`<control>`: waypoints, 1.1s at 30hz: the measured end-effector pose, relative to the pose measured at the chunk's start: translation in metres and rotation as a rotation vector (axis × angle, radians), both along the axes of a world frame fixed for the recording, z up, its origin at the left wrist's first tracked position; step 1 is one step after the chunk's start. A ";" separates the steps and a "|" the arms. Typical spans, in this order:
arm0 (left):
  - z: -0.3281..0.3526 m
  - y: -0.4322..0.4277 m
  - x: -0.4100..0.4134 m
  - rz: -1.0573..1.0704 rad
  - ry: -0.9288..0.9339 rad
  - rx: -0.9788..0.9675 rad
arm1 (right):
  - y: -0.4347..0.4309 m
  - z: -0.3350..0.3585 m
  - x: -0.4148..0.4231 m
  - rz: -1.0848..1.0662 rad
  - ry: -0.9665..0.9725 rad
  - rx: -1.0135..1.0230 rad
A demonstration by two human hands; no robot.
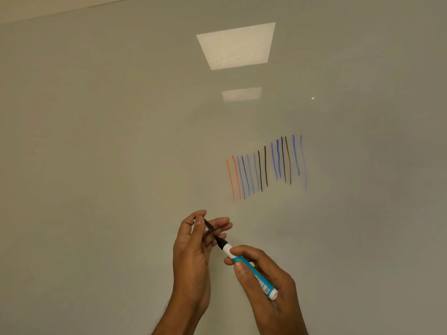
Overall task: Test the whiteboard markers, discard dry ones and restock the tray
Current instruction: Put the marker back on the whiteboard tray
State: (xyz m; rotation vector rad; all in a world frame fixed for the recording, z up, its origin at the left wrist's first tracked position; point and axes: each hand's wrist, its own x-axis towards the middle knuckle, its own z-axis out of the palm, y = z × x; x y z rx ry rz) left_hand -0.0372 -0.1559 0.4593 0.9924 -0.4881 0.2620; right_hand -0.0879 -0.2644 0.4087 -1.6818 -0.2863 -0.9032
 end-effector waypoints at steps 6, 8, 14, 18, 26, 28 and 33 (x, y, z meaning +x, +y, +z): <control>-0.004 -0.003 -0.022 -0.187 0.157 -0.157 | 0.002 -0.002 -0.013 0.002 -0.030 -0.037; -0.007 -0.005 -0.028 -0.222 0.187 -0.180 | 0.001 -0.003 -0.016 -0.003 -0.035 -0.031; -0.011 -0.006 -0.035 -0.253 0.228 -0.225 | -0.001 -0.011 -0.018 -0.036 0.007 -0.008; -0.016 -0.007 -0.038 -0.267 0.256 -0.236 | -0.001 -0.015 -0.021 -0.058 0.012 -0.012; -0.025 -0.011 -0.045 -0.340 0.295 -0.274 | -0.004 -0.033 -0.016 -0.079 0.064 0.047; -0.029 -0.013 -0.046 -0.346 0.276 -0.244 | -0.005 -0.034 -0.017 -0.083 0.050 0.059; -0.036 -0.014 -0.047 -0.343 0.279 -0.255 | 0.000 -0.026 -0.027 -0.112 0.020 0.099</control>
